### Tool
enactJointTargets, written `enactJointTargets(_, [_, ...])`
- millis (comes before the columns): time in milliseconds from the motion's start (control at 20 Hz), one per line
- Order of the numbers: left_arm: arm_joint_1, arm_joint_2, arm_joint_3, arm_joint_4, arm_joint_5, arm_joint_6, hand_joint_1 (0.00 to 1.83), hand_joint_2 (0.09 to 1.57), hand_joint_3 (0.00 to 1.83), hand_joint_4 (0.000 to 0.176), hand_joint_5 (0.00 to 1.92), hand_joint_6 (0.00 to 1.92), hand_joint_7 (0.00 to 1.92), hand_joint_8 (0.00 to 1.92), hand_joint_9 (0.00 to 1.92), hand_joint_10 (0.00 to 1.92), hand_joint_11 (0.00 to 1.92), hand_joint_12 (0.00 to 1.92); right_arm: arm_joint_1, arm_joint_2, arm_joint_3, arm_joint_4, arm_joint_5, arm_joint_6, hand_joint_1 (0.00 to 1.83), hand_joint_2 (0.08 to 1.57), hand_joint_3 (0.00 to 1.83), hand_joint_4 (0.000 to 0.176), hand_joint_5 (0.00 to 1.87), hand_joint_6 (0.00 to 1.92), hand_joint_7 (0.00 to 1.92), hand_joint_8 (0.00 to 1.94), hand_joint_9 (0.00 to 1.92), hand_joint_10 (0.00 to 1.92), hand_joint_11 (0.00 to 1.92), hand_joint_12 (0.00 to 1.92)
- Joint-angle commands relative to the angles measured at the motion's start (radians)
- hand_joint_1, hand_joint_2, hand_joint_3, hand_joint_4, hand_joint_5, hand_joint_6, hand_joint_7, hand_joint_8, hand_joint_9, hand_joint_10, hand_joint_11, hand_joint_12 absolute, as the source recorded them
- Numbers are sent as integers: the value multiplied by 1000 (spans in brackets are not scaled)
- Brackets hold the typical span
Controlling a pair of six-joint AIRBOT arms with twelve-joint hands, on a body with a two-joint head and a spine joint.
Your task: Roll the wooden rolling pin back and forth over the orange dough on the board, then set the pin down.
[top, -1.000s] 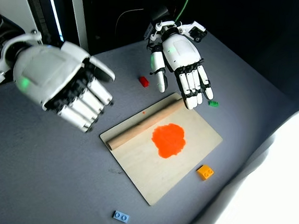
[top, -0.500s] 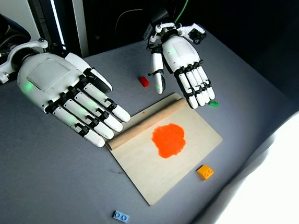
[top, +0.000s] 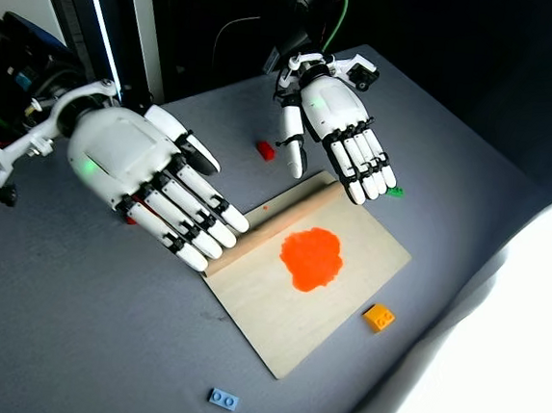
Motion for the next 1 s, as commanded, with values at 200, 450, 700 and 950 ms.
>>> enactJointTargets(200, [51, -49, 45, 124, -112, -40, 0, 1455, 54, 0, 42, 17, 27, 11, 0, 0, 0, 0, 26, -79, 94, -89, 88, -21, 0, 1566, 26, 0, 48, 11, 37, 11, 0, 0, 0, 0])
enactJointTargets(450, [61, -97, 97, 158, -126, -65, 0, 1430, 36, 0, 3, 1, 0, 0, 0, 0, 0, 0, 29, -140, 154, -89, 85, -55, 0, 1562, 20, 0, 61, 15, 41, 9, 0, 0, 0, 0])
enactJointTargets(700, [83, -129, 145, 174, -151, -110, 0, 1413, 24, 0, 7, 3, 0, 0, 0, 0, 0, 0, 27, -191, 207, -89, 70, -65, 0, 1571, 35, 0, 100, 27, 71, 13, 0, 0, 0, 0])
enactJointTargets(950, [98, -148, 169, 186, -152, -120, 0, 1414, 22, 0, 0, 0, 0, 0, 0, 0, 0, 0, 25, -223, 245, -89, 61, -68, 0, 1569, 32, 0, 60, 8, 47, 2, 0, 0, 0, 0])
